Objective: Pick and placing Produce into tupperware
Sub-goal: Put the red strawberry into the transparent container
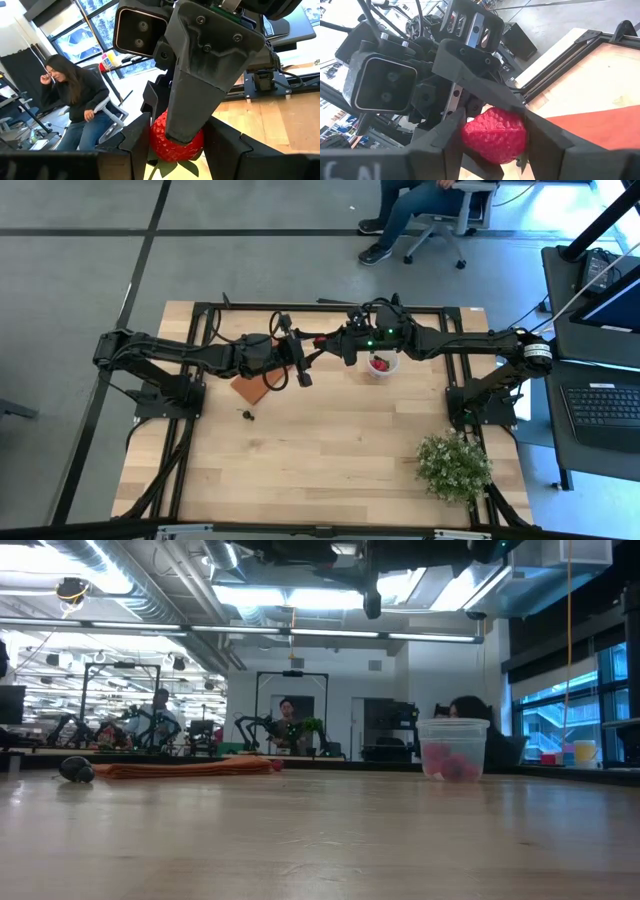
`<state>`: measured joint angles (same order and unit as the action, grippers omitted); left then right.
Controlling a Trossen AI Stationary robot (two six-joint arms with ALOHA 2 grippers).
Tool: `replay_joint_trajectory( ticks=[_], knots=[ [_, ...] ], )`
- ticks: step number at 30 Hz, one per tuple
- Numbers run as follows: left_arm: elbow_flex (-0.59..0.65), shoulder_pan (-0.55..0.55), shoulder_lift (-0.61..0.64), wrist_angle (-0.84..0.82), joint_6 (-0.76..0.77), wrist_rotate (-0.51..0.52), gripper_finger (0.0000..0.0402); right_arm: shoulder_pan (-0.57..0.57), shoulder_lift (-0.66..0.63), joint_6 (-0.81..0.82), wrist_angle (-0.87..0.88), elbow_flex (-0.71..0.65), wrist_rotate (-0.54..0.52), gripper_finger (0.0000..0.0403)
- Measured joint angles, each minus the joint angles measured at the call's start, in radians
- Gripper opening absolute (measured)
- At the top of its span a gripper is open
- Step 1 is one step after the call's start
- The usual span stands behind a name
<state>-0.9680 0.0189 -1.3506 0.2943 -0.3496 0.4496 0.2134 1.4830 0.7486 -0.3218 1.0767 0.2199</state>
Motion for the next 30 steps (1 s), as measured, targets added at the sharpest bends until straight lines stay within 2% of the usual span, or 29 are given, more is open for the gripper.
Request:
replay_joint_trajectory(
  ticks=[11,18,23,30],
  knots=[
    [0.000,-0.013,0.000,-0.005,0.008,0.002,0.0157,0.000,-0.001,-0.022,0.011,0.000,0.004,0.0170],
    [0.000,-0.013,0.001,-0.057,0.131,0.000,0.0231,0.010,-0.001,-0.055,0.041,0.001,0.003,0.0170],
    [0.000,-0.013,0.001,-0.129,0.260,0.000,0.0266,0.047,-0.001,-0.116,0.162,0.001,0.002,0.0170],
    [0.000,-0.024,0.001,-0.309,0.460,0.000,0.0271,0.114,-0.002,-0.204,0.493,0.001,-0.001,0.0169]
  ],
)
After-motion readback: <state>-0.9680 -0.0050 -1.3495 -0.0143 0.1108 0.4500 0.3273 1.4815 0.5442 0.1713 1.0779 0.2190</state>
